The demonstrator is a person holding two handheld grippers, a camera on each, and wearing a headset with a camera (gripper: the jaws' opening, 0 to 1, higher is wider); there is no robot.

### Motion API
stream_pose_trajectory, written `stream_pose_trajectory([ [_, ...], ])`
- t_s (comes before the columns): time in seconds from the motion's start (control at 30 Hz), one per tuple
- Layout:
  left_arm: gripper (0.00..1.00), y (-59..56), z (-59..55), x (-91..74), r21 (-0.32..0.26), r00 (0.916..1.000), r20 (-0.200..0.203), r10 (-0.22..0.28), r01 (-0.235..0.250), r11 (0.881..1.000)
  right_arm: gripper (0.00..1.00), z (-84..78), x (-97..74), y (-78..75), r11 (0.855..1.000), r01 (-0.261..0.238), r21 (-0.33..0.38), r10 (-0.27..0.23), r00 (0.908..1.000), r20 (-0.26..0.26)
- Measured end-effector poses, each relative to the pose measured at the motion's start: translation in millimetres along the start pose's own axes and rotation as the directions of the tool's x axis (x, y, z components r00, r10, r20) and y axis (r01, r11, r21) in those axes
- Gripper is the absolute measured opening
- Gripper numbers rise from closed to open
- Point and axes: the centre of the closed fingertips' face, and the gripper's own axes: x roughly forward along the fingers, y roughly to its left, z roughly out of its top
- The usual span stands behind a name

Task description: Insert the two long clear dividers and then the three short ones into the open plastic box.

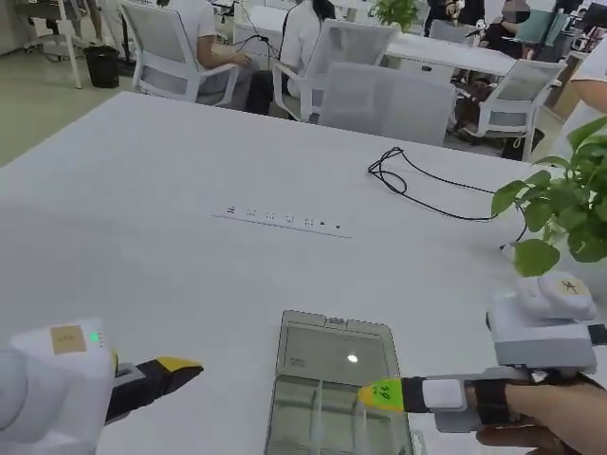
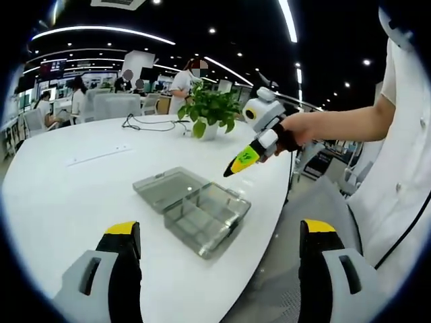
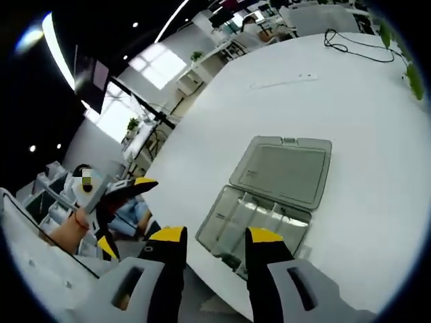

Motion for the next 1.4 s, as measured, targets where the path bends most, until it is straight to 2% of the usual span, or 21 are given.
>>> stream_pose_trajectory([
  [0.07,1.00,-0.2,1.1,-0.2,-0.002,1.0000,0.002,0.004,-0.004,1.000,0.37,-6.6,-4.7,-1.5,1.000,-0.005,-0.005,0.005,0.9994,-0.035],
  [0.2,1.00,-1.1,3.2,0.1,-0.004,0.9999,0.005,0.010,-0.010,1.000,0.41,-16.6,-15.4,-9.4,0.988,-0.012,-0.152,-0.002,0.9958,-0.092],
  [0.3,1.00,-0.9,5.0,0.3,-0.006,0.9998,0.008,0.016,-0.016,1.000,0.46,-21.8,-23.1,-18.0,0.955,-0.008,-0.296,-0.031,0.9914,-0.127],
  [0.37,1.00,-0.3,5.6,0.7,-0.010,0.9997,0.010,0.021,-0.021,1.000,0.48,-24.4,-27.3,-23.0,0.939,-0.010,-0.344,-0.044,0.9881,-0.148],
  [0.43,1.00,0.2,5.6,1.3,-0.012,0.9997,0.010,0.023,-0.023,1.000,0.49,-24.6,-30.1,-25.4,0.924,-0.023,-0.383,-0.041,0.9868,-0.157],
  [0.47,1.00,0.4,5.6,1.6,-0.013,0.9997,0.009,0.023,-0.023,1.000,0.50,-26.5,-31.2,-27.5,0.925,-0.023,-0.378,-0.046,0.9842,-0.171],
  [0.5,1.00,0.6,5.6,1.8,-0.012,0.9997,0.008,0.024,-0.023,1.000,0.51,-28.0,-33.1,-31.6,0.917,-0.026,-0.399,-0.054,0.9808,-0.187],
  [0.53,1.00,0.5,6.0,2.2,-0.013,0.9997,0.008,0.022,-0.022,1.000,0.52,-27.5,-34.0,-34.2,0.901,-0.032,-0.433,-0.058,0.9798,-0.192],
  [0.7,1.00,3.0,7.4,3.5,-0.016,0.9997,0.008,0.023,-0.023,1.000,0.56,-34.1,-38.7,-46.5,0.859,-0.048,-0.510,-0.090,0.9659,-0.243],
  [0.73,1.00,4.1,7.8,3.7,-0.017,0.9996,0.009,0.025,-0.025,1.000,0.56,-34.5,-38.8,-51.1,0.834,-0.054,-0.549,-0.102,0.9629,-0.250],
  [0.8,1.00,5.6,7.7,4.2,-0.018,0.9996,0.009,0.025,-0.025,1.000,0.56,-38.1,-38.5,-58.3,0.824,-0.055,-0.565,-0.120,0.9560,-0.268],
  [0.87,1.00,5.8,7.7,4.5,-0.019,0.9997,0.008,0.023,-0.023,1.000,0.57,-40.6,-38.1,-64.4,0.800,-0.062,-0.596,-0.137,0.9493,-0.283],
  [0.9,1.00,6.0,7.5,4.4,-0.017,0.9997,0.005,0.022,-0.022,1.000,0.56,-42.9,-38.0,-67.8,0.790,-0.066,-0.610,-0.149,0.9436,-0.296],
  [0.93,1.00,6.3,7.4,4.2,-0.016,0.9998,0.004,0.021,-0.021,1.000,0.56,-45.5,-36.8,-72.5,0.765,-0.077,-0.639,-0.165,0.9362,-0.310],
  [0.97,1.00,6.6,7.4,4.0,-0.015,0.9998,0.004,0.021,-0.021,1.000,0.56,-48.2,-36.3,-76.3,0.753,-0.082,-0.653,-0.180,0.9285,-0.325],
  [1.1,1.00,8.5,7.2,3.4,-0.019,0.9997,0.004,0.026,-0.026,0.999,0.54,-57.3,-33.6,-100.0,0.682,-0.100,-0.724,-0.258,0.8937,-0.367],
  [1.13,1.00,8.7,7.2,3.3,-0.018,0.9996,0.003,0.026,-0.026,0.999,0.53,-58.2,-33.1,-104.3,0.661,-0.109,-0.743,-0.273,0.8867,-0.373],
  [1.17,1.00,8.7,7.6,3.2,-0.018,0.9996,0.004,0.026,-0.026,0.999,0.52,-60.6,-32.4,-111.4,0.635,-0.118,-0.763,-0.298,0.8743,-0.383],
  [1.27,1.00,8.9,7.5,3.3,-0.022,0.9996,0.004,0.026,-0.026,0.999,0.50,-66.3,-29.7,-124.9,0.611,-0.135,-0.780,-0.327,0.8540,-0.404],
  [1.3,1.00,9.0,6.6,3.6,-0.020,0.9997,0.001,0.026,-0.026,0.999,0.49,-67.3,-28.4,-128.5,0.595,-0.145,-0.790,-0.334,0.8501,-0.407],
  [1.4,1.00,8.5,6.0,4.4,-0.022,0.9998,-0.001,0.021,-0.021,1.000,0.48,-70.4,-26.9,-136.8,0.580,-0.156,-0.799,-0.353,0.8363,-0.420],
])
